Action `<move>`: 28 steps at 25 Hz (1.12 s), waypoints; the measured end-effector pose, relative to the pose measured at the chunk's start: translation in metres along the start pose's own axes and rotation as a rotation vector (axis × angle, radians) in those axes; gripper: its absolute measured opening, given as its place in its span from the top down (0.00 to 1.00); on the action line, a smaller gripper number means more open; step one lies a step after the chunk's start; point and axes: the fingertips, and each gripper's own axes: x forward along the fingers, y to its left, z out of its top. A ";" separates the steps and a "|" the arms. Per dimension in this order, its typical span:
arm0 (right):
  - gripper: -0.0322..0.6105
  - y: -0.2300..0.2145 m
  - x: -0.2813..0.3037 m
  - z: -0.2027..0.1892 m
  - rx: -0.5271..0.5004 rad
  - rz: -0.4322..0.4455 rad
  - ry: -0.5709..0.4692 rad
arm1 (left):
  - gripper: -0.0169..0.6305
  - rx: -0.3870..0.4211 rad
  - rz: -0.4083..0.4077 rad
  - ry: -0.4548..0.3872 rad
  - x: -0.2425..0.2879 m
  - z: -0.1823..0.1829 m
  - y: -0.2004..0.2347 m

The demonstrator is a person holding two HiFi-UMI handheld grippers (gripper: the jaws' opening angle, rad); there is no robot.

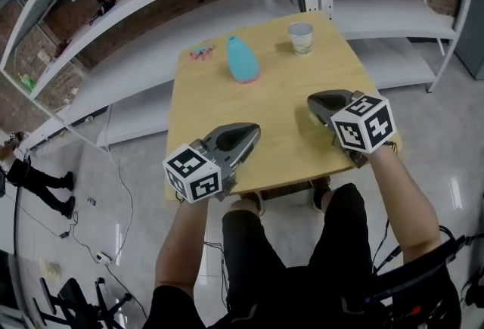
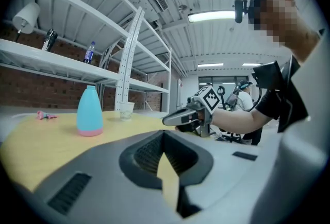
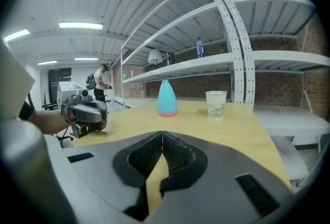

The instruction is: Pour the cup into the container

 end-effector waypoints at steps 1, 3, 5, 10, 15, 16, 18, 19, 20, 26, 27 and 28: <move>0.95 0.009 -0.016 -0.004 0.020 -0.003 -0.013 | 0.97 -0.007 0.005 -0.007 -0.007 0.000 -0.015; 0.95 0.029 -0.050 -0.012 0.072 0.000 -0.061 | 0.97 -0.025 0.031 -0.032 -0.024 0.000 -0.045; 0.95 0.051 -0.089 -0.021 0.094 -0.015 -0.108 | 0.97 -0.036 0.067 -0.057 -0.044 0.002 -0.077; 0.95 0.115 -0.180 -0.038 0.057 -0.040 -0.171 | 0.97 -0.049 0.123 -0.108 -0.100 0.004 -0.186; 0.95 0.196 -0.258 -0.058 -0.016 -0.034 -0.182 | 0.97 -0.068 0.189 -0.116 -0.151 -0.019 -0.295; 0.95 0.214 -0.272 -0.066 -0.020 -0.032 -0.189 | 0.97 -0.067 0.192 -0.116 -0.160 -0.025 -0.317; 0.95 0.247 -0.298 -0.084 -0.025 -0.034 -0.200 | 0.97 -0.030 0.212 -0.115 -0.178 -0.033 -0.357; 0.95 0.261 -0.311 -0.092 -0.031 -0.040 -0.205 | 0.97 -0.006 0.232 -0.115 -0.188 -0.033 -0.374; 0.95 0.272 -0.323 -0.098 -0.038 -0.047 -0.207 | 0.97 0.010 0.252 -0.116 -0.198 -0.031 -0.390; 0.95 0.324 -0.401 -0.114 -0.046 -0.075 -0.232 | 0.97 0.004 0.276 -0.105 -0.242 -0.029 -0.469; 0.95 0.336 -0.412 -0.116 -0.044 -0.066 -0.240 | 0.97 -0.004 0.266 -0.109 -0.247 -0.032 -0.484; 0.95 0.347 -0.424 -0.120 -0.041 -0.058 -0.246 | 0.97 -0.015 0.258 -0.115 -0.252 -0.035 -0.500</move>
